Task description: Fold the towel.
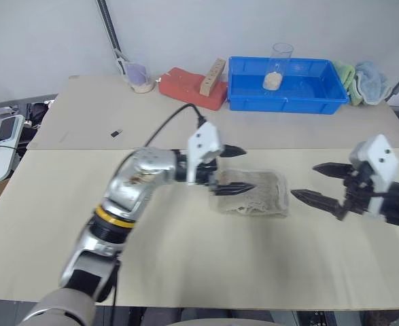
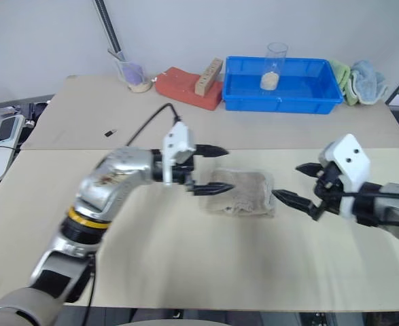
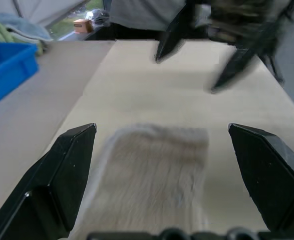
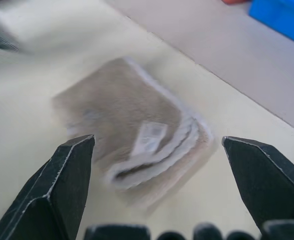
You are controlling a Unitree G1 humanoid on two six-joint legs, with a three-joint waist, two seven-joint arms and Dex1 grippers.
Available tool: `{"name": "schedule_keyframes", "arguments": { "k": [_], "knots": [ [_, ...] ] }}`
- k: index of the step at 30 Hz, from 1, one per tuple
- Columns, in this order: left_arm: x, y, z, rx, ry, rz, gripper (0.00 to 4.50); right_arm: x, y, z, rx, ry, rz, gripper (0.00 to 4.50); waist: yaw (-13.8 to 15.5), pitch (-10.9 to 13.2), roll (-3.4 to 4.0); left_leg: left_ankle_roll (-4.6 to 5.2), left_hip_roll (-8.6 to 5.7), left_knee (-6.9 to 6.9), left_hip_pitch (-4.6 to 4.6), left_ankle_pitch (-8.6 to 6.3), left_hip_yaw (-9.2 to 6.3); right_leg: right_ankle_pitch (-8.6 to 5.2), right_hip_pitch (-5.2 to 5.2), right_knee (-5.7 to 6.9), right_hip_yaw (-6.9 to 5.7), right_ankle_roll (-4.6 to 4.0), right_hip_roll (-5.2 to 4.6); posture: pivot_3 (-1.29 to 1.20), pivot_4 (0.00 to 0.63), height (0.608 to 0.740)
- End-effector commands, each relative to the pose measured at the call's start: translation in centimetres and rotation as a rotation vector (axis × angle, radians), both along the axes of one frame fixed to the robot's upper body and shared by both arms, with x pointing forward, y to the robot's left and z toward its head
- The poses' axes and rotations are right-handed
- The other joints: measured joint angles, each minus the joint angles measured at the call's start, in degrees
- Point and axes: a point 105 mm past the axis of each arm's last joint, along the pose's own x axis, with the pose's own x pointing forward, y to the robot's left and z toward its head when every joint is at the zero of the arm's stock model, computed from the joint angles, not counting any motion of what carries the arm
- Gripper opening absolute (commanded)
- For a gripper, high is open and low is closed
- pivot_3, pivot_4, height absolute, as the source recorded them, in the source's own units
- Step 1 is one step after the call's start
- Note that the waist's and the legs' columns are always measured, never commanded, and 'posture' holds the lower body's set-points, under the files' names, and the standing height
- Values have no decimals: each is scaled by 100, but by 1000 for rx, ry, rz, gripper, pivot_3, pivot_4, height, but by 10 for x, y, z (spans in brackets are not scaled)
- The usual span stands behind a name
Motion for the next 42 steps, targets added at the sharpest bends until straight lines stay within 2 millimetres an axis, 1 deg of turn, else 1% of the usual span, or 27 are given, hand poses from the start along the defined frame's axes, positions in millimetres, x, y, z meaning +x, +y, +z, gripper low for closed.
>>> {"name": "schedule_keyframes", "arguments": {
  "k": [1,2,4,7,10,14,16,18,23,25,27,29,31,32,33,34,35,36,37,38,40,42],
  "knots": [
    [-17,21,18,15,-95,-99,4490,22,1,-7,17,-38,-61,4500,-3,-8,14,0,0,1,3,0,0,0,0,2,0,0,0,0,150,740],
    [-19,27,21,24,-85,-103,4490,28,2,-13,23,-29,-72,4500,10,-11,18,0,1,1,1,0,-3,0,-2,0,-1,0,1,0,150,740],
    [-30,41,19,90,-44,-143,4490,39,0,-26,33,-1,-100,4500,13,-10,16,0,-1,2,-1,0,-8,0,-2,1,-4,0,-1,0,150,740],
    [-36,54,17,145,-35,-150,4490,49,-2,-37,43,23,-126,4500,9,-11,18,0,-2,0,-1,0,-11,0,-3,3,-5,0,-1,0,150,740],
    [-37,62,18,152,-45,-120,4490,58,-4,-47,74,61,-157,4500,-11,-11,19,1,0,0,3,0,-11,0,-4,5,-4,0,1,0,150,740],
    [-38,69,19,138,-47,-87,4490,62,-1,-61,143,156,-168,4500,-31,-11,19,2,4,0,5,0,-14,0,-5,14,-6,0,5,0,150,740],
    [-38,70,20,126,-42,-74,4500,62,5,-64,191,193,-151,3959,-45,-11,19,2,4,-1,4,0,-14,0,-7,15,-6,0,6,0,150,740],
    [-38,73,20,128,-47,-65,4500,61,11,-66,216,225,-134,3324,-48,-11,20,2,4,-1,3,-1,-15,0,-7,17,-5,0,5,0,150,740],
    [-35,75,23,101,-66,-24,4500,62,22,-73,206,245,-103,1549,-86,-11,20,2,4,-1,6,-1,-17,0,-9,25,-6,0,5,0,150,740],
    [-34,77,23,102,-84,-12,4500,64,23,-70,195,218,-97,912,-110,-12,20,2,4,-1,6,-1,-17,0,-9,25,-6,0,5,0,150,740],
    [-32,78,24,93,-89,9,4500,65,20,-61,188,177,-100,107,-125,-12,20,2,3,-1,7,-1,-18,0,-9,28,-6,0,5,0,150,740],
    [-29,79,27,74,-92,36,4500,69,10,-44,175,102,-121,43,-134,-12,20,2,4,-1,7,-1,-19,0,-11,32,-7,0,5,0,150,740],
    [-27,78,30,55,-94,51,4500,73,-12,-28,157,37,-185,43,-125,-11,22,2,2,0,5,-1,-18,0,-15,35,-6,0,4,0,150,740],
    [-27,78,31,50,-95,54,4500,73,-21,-23,151,21,-209,43,-115,-10,23,2,1,0,4,-1,-18,0,-15,35,-6,0,3,0,150,740],
    [-28,77,32,42,-93,53,4500,72,-34,-22,127,12,-240,43,-111,-10,23,2,0,0,3,-1,-18,0,-15,35,-6,0,1,0,150,740],
    [-28,76,33,37,-92,52,4500,72,-43,-21,110,8,-258,43,-97,-10,22,2,-1,0,3,-1,-18,0,-15,34,-6,0,1,0,150,740],
    [-29,74,34,30,-94,48,4500,72,-58,-22,92,5,-306,43,-91,-10,22,2,-1,1,3,-1,-18,0,-14,33,-6,0,1,0,150,740],
    [-29,72,34,21,-92,40,4500,74,-77,-28,73,14,-380,43,-90,-10,22,2,0,0,3,-1,-18,0,-13,32,-6,0,1,0,150,740],
    [-29,70,34,16,-90,35,4500,75,-89,-32,61,21,-429,43,-92,-10,21,2,1,0,6,-1,-17,0,-10,31,-6,0,2,0,150,740],
    [-30,69,33,18,-91,31,4500,76,-96,-39,56,36,-461,43,-101,-10,19,2,1,0,8,-1,-16,0,-8,30,-6,0,2,0,150,740],
    [-28,68,32,20,-91,28,4500,81,-100,-49,46,52,-486,43,-133,-10,20,2,2,0,9,-1,-14,0,-8,31,-4,0,3,0,150,740],
    [-28,67,33,19,-92,30,4500,84,-97,-51,39,50,-478,866,-184,-12,29,2,3,-1,10,-1,-11,0,-11,36,-1,-1,5,0,150,740]
  ]
}}
